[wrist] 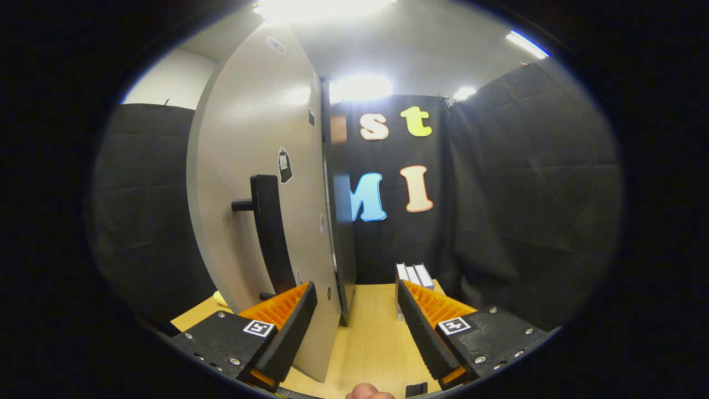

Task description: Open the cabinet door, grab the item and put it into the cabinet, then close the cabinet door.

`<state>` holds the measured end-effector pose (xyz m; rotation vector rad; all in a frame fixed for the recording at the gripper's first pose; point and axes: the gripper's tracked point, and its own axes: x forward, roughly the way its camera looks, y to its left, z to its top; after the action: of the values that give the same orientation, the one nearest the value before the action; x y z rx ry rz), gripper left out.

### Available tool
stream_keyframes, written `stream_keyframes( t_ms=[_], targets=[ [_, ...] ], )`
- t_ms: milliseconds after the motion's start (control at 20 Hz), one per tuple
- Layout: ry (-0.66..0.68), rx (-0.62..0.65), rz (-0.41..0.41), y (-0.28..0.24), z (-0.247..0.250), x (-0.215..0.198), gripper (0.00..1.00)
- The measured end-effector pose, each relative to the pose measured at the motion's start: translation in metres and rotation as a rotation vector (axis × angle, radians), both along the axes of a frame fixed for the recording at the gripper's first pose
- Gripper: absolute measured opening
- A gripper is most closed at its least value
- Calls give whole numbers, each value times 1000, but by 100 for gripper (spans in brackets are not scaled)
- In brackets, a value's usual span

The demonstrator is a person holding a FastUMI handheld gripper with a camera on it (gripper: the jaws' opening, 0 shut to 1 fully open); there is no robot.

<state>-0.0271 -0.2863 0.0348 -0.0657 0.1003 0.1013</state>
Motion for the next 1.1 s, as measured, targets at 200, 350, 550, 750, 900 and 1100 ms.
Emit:
stream_keyframes(
  t_ms=[200, 350, 550, 750, 900, 1100],
  targets=[
    [-11, 8, -56, 14, -1, -1, 92],
    [-20, 17, -78, 37, -5, 1, 93],
    [-42, 18, -86, 100, -13, -9, 93],
    [-58, 41, -77, 163, -24, -1, 93],
    [-65, 67, -21, 216, -28, 4, 93],
    [-69, 30, 16, 257, -36, 2, 94]
  ],
)
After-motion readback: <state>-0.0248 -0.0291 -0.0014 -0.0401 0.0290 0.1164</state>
